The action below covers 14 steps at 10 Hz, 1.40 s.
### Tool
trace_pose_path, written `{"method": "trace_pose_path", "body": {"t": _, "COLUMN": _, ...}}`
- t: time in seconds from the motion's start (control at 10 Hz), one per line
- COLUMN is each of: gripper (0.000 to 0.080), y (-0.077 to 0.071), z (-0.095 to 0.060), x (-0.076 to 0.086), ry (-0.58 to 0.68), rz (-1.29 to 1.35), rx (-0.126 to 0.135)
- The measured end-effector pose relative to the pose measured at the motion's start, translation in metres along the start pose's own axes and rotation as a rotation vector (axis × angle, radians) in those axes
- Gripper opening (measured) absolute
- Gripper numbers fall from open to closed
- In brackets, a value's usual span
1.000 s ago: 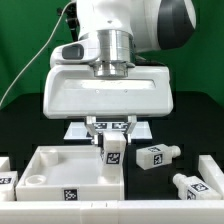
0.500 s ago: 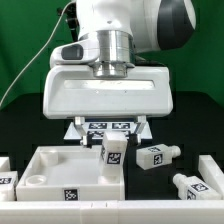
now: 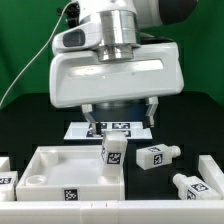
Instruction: Assemble one leg
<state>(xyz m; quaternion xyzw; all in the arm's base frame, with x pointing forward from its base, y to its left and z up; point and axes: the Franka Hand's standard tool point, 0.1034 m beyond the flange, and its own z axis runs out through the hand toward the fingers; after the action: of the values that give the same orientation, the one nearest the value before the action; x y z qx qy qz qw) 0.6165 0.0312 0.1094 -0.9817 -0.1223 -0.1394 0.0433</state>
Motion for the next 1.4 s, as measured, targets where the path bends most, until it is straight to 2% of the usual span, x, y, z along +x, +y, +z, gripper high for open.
{"method": "trace_pose_path", "body": {"t": 0.2, "gripper": 0.0649, "y": -0.009, "z": 0.0, "x": -0.001, "ry": -0.137, "rz": 0.008, "rx": 0.044}}
{"method": "trace_pose_path", "body": {"t": 0.3, "gripper": 0.0649, "y": -0.002, "z": -0.001, "x": 0.002, "ry": -0.186, "rz": -0.01, "rx": 0.039}}
{"method": "trace_pose_path", "body": {"t": 0.4, "gripper": 0.0649, "y": 0.003, "z": -0.009, "x": 0.001, "ry": -0.269, "rz": -0.019, "rx": 0.028}}
{"method": "trace_pose_path", "body": {"t": 0.5, "gripper": 0.0649, "y": 0.005, "z": -0.021, "x": 0.011, "ry": -0.27, "rz": 0.001, "rx": 0.004}}
{"method": "trace_pose_path", "body": {"t": 0.6, "gripper": 0.0649, "y": 0.001, "z": -0.027, "x": 0.013, "ry": -0.263, "rz": 0.041, "rx": -0.004}}
{"method": "trace_pose_path", "body": {"t": 1.0, "gripper": 0.0649, "y": 0.002, "z": -0.023, "x": 0.01, "ry": -0.27, "rz": 0.03, "rx": -0.003}}
{"method": "trace_pose_path", "body": {"t": 1.2, "gripper": 0.0649, "y": 0.014, "z": -0.021, "x": 0.007, "ry": -0.279, "rz": 0.037, "rx": -0.049}}
{"method": "trace_pose_path", "body": {"t": 1.4, "gripper": 0.0649, "y": 0.021, "z": -0.01, "x": 0.005, "ry": -0.26, "rz": 0.041, "rx": -0.061}}
